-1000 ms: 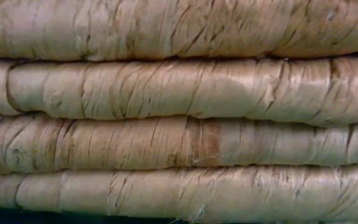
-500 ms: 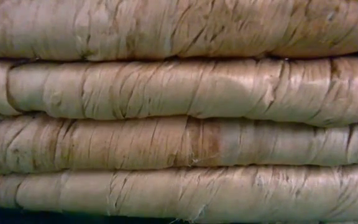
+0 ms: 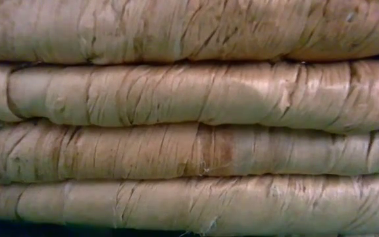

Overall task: Pick & Place Cloths
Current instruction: Put the black shirt into the brown basket

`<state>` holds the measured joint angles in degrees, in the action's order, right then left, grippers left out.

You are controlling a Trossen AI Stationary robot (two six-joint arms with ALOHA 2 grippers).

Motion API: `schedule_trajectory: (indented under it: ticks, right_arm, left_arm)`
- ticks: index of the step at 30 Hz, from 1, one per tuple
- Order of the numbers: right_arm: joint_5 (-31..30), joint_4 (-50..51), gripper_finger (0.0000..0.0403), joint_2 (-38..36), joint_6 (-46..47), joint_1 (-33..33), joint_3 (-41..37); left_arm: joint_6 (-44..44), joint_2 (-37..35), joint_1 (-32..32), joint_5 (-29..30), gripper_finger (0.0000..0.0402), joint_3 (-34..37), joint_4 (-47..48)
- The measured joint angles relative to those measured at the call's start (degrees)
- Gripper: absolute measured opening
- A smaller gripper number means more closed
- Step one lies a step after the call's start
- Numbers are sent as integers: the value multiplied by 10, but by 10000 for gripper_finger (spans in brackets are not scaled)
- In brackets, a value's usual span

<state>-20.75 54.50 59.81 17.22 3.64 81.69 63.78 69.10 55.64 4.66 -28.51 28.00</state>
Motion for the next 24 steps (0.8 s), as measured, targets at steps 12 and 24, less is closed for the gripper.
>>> schedule_trajectory:
  ticks: [12,24]
  right_arm:
    - [-1,-13,164,0,-5,0,0]
    - [-3,-17,171,0,-14,0,0]
  left_arm:
    - [20,1,0,11,116,10,-10]
    - [61,2,1,-39,5,-20,-22]
